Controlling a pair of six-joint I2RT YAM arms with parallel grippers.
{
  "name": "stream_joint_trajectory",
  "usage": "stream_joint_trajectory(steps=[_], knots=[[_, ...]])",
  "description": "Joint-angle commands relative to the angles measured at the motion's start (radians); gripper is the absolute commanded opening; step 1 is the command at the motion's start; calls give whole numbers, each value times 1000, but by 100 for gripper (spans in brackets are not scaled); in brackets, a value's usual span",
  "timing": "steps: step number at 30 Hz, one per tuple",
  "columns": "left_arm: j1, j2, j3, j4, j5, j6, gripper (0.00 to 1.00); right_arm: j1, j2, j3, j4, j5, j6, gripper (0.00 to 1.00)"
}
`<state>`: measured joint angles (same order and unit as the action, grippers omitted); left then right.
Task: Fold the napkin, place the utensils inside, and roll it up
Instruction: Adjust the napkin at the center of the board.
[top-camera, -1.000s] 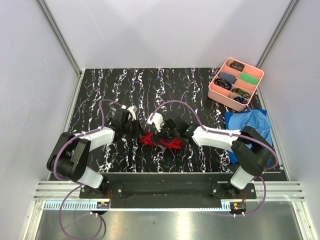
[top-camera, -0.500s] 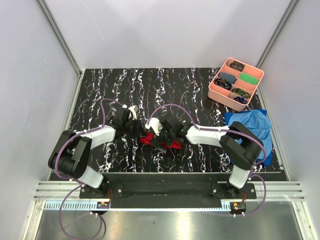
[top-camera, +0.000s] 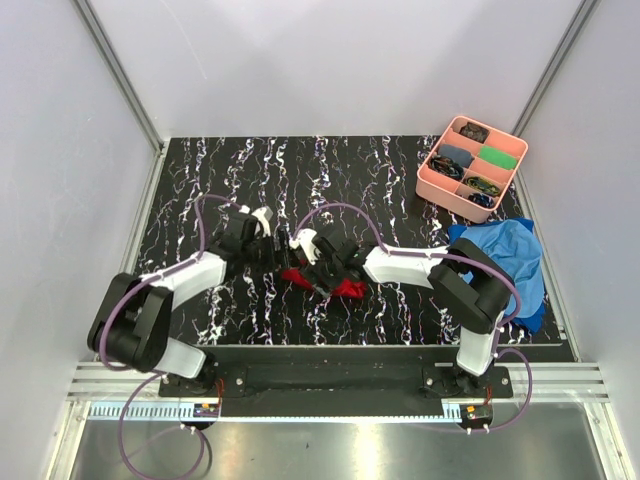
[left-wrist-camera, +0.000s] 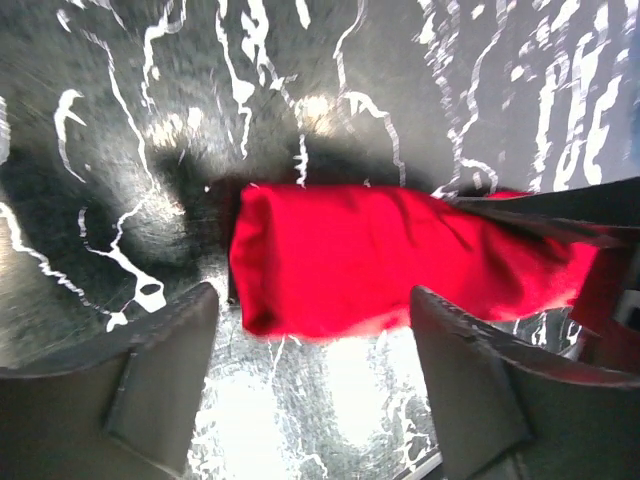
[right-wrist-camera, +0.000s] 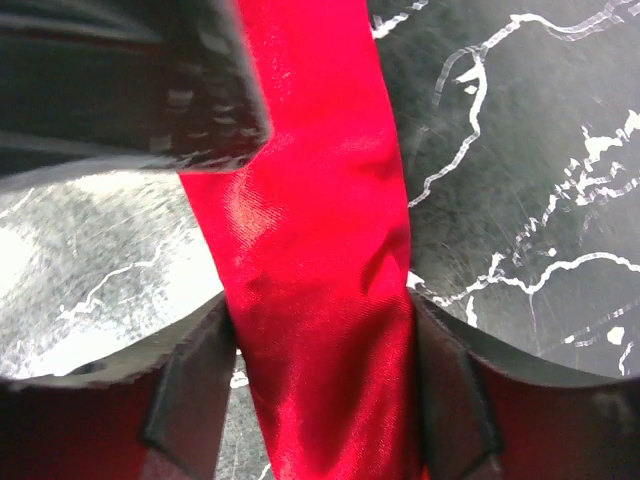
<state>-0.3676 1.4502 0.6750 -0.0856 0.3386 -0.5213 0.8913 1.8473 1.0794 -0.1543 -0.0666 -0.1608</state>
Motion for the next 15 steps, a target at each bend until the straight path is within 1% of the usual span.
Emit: stream_joint_trajectory(steps=[1,3,7,10,15], knots=[[6,-111,32,-26,-87,-13,88,-2,29,-22,-77,97,99,66],[12,-160,26,-40,-108,-22,93,-2,32,-26,-80,123,125,64],[61,-238,11,-88,-139,-28,97,-28,36,-15,-109,168,246,59],[100,-300,-2,-106,-113,-45,98,-67,27,-9,-128,192,329,59],[133,-395,14,-160,-82,-46,99,-161,41,13,-139,208,432,60]])
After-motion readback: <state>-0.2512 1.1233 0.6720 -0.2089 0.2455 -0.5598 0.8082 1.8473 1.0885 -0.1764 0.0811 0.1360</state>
